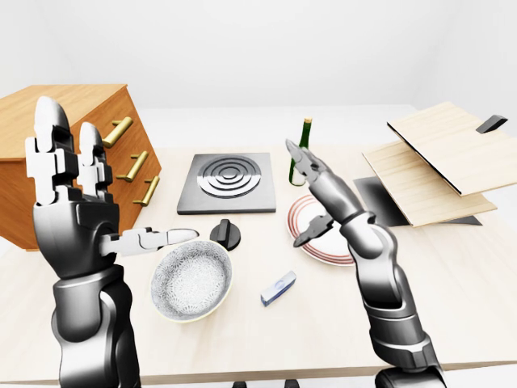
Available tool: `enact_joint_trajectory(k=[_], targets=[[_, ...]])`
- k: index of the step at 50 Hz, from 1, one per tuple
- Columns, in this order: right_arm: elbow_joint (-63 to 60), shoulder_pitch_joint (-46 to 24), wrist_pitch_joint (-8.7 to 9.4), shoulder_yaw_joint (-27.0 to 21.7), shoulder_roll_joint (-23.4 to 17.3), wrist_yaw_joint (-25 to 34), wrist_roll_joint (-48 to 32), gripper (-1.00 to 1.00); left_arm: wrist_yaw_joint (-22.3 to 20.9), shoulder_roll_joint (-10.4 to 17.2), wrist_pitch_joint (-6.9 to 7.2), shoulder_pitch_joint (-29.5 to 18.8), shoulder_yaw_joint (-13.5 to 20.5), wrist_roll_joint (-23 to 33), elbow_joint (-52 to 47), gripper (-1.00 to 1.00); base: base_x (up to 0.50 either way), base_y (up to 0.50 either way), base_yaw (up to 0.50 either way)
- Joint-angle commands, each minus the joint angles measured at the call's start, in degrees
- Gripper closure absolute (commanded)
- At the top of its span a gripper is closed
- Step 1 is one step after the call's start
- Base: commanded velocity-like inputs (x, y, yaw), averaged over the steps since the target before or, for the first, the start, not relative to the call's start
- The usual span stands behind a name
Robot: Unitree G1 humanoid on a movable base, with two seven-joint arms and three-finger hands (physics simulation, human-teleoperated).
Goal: Pick up the akita bowl and put it on the plate.
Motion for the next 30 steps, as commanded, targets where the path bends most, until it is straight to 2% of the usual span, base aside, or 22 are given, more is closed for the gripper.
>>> enact_joint_trajectory(k=[1, 6, 7, 9, 10, 13, 16, 17, 18, 19, 22, 26, 27, 30], targets=[[-0.12, -0.93, 0.00, 0.39, 0.03, 8.17, -16.21, -1.00, 0.05, -0.02, 0.00, -0.28, -0.32, 0.67, -0.38, -1.00, 0.00, 0.00, 0.00], [-0.05, -0.92, 0.00, -0.13, 0.58, 8.50, -16.72, -1.00, 0.03, -0.03, 0.00, -0.29, -0.31, 0.69, -0.39, -1.00, 0.00, 0.00, 0.00], [-6.95, 1.64, 0.00, 3.68, 1.52, 12.41, -20.74, -1.00, -0.08, -0.42, 0.00, -0.39, -0.22, -0.11, 0.14, -1.00, 0.00, 0.00, 0.00], [-10.78, 2.62, 0.00, 5.37, 4.86, 15.38, -23.53, -1.00, 0.20, 0.01, 0.00, -0.11, -0.86, 0.72, 0.14, -1.00, 0.00, 0.00, 0.00], [-10.89, 2.69, 0.00, 5.18, 5.33, 15.38, -23.85, -1.00, 0.15, -0.02, 0.00, -0.10, -0.88, 0.87, 0.12, -1.00, 0.00, 0.00, 0.00], [-13.37, 2.01, 0.00, 7.93, 5.67, 15.38, -31.32, -1.00, 0.05, -0.41, 0.00, -0.39, 0.00, -1.04, -0.45, -1.00, 0.00, 0.00, 0.00], [-14.06, 1.05, 0.00, 8.39, 7.97, 15.38, -34.75, -1.00, 0.28, -0.20, 0.00, -0.33, 0.22, -1.49, -0.92, -1.00, 0.00, 0.00, 0.00], [-13.81, 0.58, -0.50, 8.31, 8.08, 15.38, -35.89, -1.00, 0.32, -0.19, 0.00, -0.32, 0.36, -1.73, -0.94, -1.00, 0.00, 0.00, 0.00], [-13.32, 0.28, -2.38, 8.21, 8.03, 15.38, -36.68, -1.00, 0.30, -0.17, 0.00, -0.43, 0.47, -1.94, -0.29, -1.00, 0.00, 0.00, 0.00], [-12.96, 0.87, -2.24, 8.69, 9.49, 15.38, -37.27, -1.00, 0.49, -0.13, 0.00, -0.41, 0.51, -2.18, -0.78, -1.00, 0.00, 0.00, 0.00], [-11.64, 1.75, -8.14, 9.62, 8.32, 15.38, -40.75, -1.00, 0.62, -0.06, 0.00, -0.27, 0.38, -2.24, -0.73, -1.00, 0.00, 0.00, 0.00], [-12.79, 3.68, -8.38, 10.33, 10.75, 15.38, -42.02, -1.00, 0.65, 0.08, 0.00, -0.36, 0.51, -2.39, -0.39, -1.00, 0.00, 0.00, 0.00], [-13.55, 4.81, -9.86, 12.02, 10.66, 15.38, -44.06, -1.00, 0.70, 0.03, 0.00, -0.26, 0.49, -2.41, -0.36, -1.00, 0.00, 0.00, 0.00], [-14.87, 7.12, -10.00, 13.92, 12.56, 15.38, -45.30, -1.00, 0.78, 0.01, 0.00, -0.19, 0.01, -2.02, -0.09, -1.00, 0.00, 0.00, 0.00]])
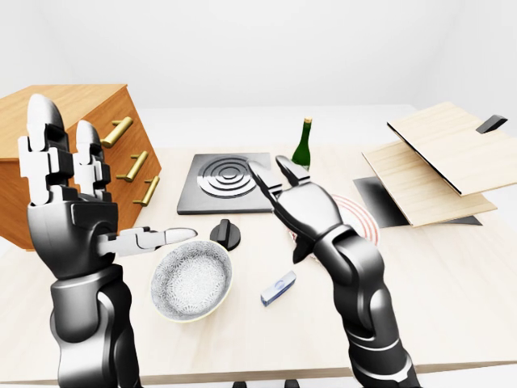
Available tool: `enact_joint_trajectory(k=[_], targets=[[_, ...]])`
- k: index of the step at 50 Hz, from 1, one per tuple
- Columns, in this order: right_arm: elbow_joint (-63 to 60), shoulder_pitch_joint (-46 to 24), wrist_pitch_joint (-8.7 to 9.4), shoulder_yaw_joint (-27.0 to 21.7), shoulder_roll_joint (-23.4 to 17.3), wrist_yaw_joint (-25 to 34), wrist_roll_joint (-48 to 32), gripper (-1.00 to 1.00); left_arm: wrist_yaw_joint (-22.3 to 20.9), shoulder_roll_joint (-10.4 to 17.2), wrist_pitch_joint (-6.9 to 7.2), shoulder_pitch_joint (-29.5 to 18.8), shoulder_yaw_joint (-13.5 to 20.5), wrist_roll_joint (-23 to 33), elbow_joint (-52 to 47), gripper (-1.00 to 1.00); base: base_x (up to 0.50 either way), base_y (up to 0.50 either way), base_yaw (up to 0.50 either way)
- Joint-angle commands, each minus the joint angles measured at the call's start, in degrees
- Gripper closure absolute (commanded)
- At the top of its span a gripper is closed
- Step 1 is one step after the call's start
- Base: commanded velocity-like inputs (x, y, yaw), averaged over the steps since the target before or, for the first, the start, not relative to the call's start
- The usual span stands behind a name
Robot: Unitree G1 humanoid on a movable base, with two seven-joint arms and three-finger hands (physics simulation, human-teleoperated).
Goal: Pick up the akita bowl and put it on the plate.
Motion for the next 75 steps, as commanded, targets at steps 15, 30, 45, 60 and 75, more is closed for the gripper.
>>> enact_joint_trajectory(k=[15, 30, 45, 60, 75], targets=[[-3.53, 16.14, -4.35, 21.64, 6.72, -1.65, -16.93, -1.00, 0.36, -0.06, 0.00, -0.40, -0.65, 0.04, 0.61, -1.00, 0.00, 0.00, 0.00], [2.43, 19.24, -0.66, 32.87, 7.08, -6.72, -20.26, -1.00, 1.03, 0.70, 0.00, -1.00, 0.91, -2.54, -1.17, -1.00, 0.00, 0.00, 0.00], [10.69, 22.29, 4.89, 40.53, 6.29, -10.96, -19.89, -1.00, -0.11, 0.50, 0.00, -0.51, 0.50, 0.27, -0.76, -1.00, 0.00, 0.00, 0.00], [16.25, 22.34, 5.65, 43.04, 7.93, -12.58, -18.24, -1.00, -0.10, 0.52, 0.00, -0.32, 0.06, 0.97, -0.05, -1.00, 0.00, 0.00, 0.00], [22.31, 22.98, 5.65, 45.23, 9.59, -12.86, -16.32, -1.00, -0.01, 0.64, 0.00, -0.74, 0.37, 0.54, -0.59, -1.00, 0.00, 0.00, 0.00]])
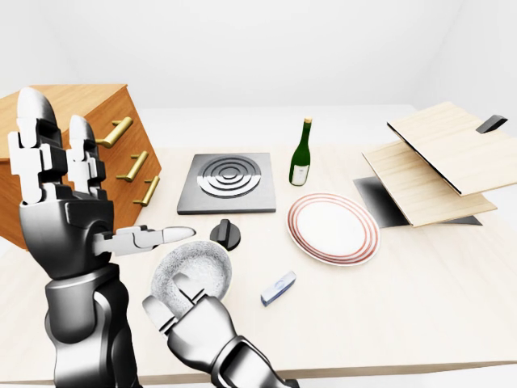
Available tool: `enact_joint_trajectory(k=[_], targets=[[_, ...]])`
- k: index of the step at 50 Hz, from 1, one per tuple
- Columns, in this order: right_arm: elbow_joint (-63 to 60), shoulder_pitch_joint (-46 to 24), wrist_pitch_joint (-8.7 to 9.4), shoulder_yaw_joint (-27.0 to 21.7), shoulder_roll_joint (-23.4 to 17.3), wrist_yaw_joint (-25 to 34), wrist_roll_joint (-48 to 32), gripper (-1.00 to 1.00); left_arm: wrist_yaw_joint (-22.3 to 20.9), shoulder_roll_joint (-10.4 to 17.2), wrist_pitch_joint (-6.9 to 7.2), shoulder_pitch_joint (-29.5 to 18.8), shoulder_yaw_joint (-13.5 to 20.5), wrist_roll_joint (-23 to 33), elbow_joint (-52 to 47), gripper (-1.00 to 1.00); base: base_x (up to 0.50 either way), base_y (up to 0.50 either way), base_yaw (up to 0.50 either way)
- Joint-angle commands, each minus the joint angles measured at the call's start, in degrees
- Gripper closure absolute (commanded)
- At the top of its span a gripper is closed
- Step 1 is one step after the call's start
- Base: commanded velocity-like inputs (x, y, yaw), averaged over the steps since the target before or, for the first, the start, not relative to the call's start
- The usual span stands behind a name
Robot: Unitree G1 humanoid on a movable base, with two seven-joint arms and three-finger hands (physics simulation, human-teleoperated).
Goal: Pick up the akita bowl and put it on the plate.
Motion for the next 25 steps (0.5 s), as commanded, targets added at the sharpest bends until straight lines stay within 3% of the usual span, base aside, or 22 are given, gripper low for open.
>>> enact_joint_trajectory(k=[1, 25], targets=[[4.03, 0.30, 0.00, 1.09, 1.69, -0.03, 1.78, -1.00, -0.02, 0.03, 0.00, -0.16, 0.01, 0.07, -0.10, -1.00, 0.00, 0.00, 0.00], [1.51, -1.98, 0.00, -3.06, 1.92, 0.16, 0.38, -1.00, 0.20, -0.10, 0.00, 0.11, 0.10, -0.70, -0.50, -1.00, 0.00, 0.00, 0.00]])
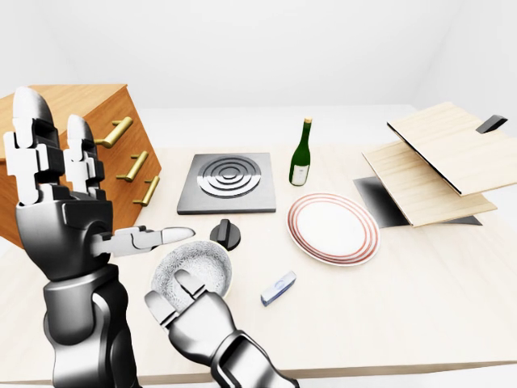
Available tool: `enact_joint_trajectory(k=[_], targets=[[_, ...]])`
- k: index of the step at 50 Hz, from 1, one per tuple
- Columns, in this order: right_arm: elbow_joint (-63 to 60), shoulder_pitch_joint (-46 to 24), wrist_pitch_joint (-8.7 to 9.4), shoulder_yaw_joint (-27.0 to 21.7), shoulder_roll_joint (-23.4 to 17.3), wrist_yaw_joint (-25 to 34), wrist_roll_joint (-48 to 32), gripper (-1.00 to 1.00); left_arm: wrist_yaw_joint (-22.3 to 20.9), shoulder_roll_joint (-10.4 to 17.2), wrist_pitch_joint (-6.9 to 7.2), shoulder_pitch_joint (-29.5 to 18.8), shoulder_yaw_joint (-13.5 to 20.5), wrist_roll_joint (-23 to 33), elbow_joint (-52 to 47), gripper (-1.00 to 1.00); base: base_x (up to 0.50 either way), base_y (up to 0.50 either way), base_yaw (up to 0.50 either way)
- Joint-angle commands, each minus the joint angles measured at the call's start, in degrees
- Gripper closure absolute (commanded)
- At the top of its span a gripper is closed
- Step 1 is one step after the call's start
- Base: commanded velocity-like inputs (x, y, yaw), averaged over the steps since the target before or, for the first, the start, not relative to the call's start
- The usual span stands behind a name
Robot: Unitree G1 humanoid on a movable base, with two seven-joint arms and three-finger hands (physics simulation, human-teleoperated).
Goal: Pick up the akita bowl and put it on the plate.
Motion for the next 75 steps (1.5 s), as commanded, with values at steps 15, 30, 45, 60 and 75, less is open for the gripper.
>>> enact_joint_trajectory(k=[15, 30, 45, 60, 75], targets=[[0.60, -2.26, 0.00, -3.44, 2.06, 1.62, -0.64, -1.00, 0.45, 0.12, 0.00, -0.37, -0.08, -0.48, -1.78, -1.00, 0.00, 0.00, 0.00], [2.49, -4.51, 0.00, -6.93, 4.32, 6.47, -2.25, -1.00, 0.45, 0.36, 0.00, -0.71, 0.48, -0.90, -1.87, -1.00, 0.00, 0.00, 0.00], [8.04, -6.09, 0.00, -8.63, 6.00, 4.00, -1.55, -1.00, 0.58, 0.51, 0.00, -0.78, 0.70, -1.23, -2.28, -1.00, 0.00, 0.00, 0.00], [14.85, -6.18, 0.00, -9.52, 8.16, 3.71, -0.77, -1.00, 0.60, 0.64, 0.00, -0.91, 0.88, -1.44, -2.26, -1.00, 0.00, 0.00, 0.00], [17.35, -6.18, 0.00, -7.79, 8.70, 6.47, 0.00, -1.00, 0.58, 0.89, 0.00, -0.90, 1.52, -2.00, -3.01, -1.00, 0.00, 0.00, 0.00]])
